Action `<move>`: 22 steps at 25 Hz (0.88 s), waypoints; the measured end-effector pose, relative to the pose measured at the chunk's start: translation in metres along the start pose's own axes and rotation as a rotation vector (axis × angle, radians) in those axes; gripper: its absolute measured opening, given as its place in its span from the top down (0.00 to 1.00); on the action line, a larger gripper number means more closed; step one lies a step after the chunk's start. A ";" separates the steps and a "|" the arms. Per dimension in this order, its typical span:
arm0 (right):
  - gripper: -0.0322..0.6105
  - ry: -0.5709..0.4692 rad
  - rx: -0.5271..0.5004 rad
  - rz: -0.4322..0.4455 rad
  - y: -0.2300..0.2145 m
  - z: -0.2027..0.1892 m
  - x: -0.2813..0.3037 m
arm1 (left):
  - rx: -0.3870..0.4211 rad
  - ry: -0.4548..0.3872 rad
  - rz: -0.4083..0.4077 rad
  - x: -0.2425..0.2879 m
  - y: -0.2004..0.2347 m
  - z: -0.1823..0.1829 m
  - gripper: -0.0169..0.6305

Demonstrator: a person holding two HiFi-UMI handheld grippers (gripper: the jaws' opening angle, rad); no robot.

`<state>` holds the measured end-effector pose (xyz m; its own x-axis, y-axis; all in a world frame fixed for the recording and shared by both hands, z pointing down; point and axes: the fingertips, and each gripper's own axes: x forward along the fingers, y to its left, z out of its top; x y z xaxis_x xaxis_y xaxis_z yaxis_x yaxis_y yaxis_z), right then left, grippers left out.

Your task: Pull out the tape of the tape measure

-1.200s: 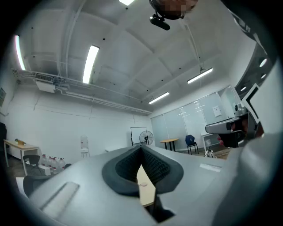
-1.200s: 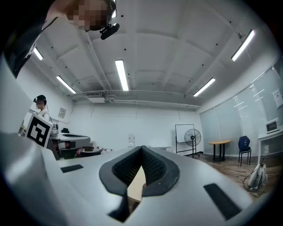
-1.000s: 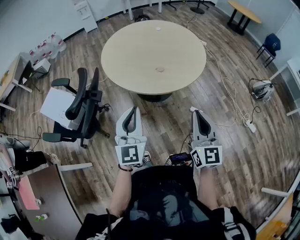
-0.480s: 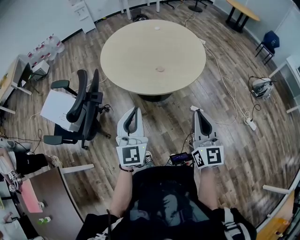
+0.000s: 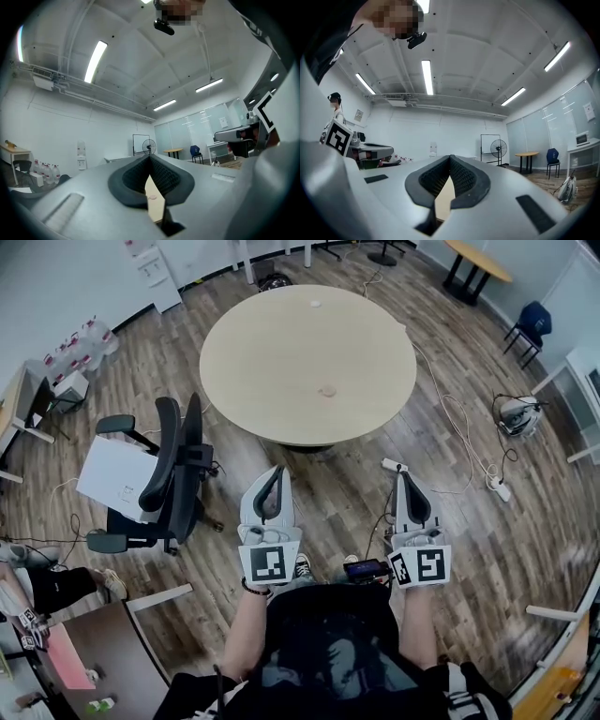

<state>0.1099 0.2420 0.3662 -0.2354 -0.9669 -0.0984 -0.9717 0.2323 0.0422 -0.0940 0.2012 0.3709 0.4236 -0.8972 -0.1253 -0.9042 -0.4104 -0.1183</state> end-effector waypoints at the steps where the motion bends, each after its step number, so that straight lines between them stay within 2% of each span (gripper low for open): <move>1: 0.95 -0.001 0.006 -0.010 -0.002 0.000 0.003 | -0.005 0.003 -0.003 0.004 0.004 -0.003 0.97; 4: 0.95 0.015 0.031 -0.026 -0.009 -0.005 0.017 | -0.027 0.016 -0.005 0.018 0.011 -0.014 0.97; 10: 0.95 0.048 0.007 -0.011 -0.037 -0.024 0.063 | -0.029 0.060 0.007 0.065 0.016 -0.037 0.97; 13: 0.95 0.033 0.005 0.020 -0.057 -0.034 0.104 | -0.005 0.078 0.034 0.104 0.023 -0.048 0.97; 18: 0.95 0.021 -0.032 0.095 -0.097 -0.047 0.174 | 0.016 0.051 0.091 0.176 0.031 -0.051 0.97; 22: 0.95 0.015 0.011 0.141 -0.129 -0.053 0.215 | 0.051 0.042 0.144 0.222 0.039 -0.045 0.97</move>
<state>0.1853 -0.0018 0.3926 -0.3690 -0.9262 -0.0774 -0.9293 0.3666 0.0436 -0.0376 -0.0211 0.3824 0.2864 -0.9525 -0.1035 -0.9510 -0.2695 -0.1517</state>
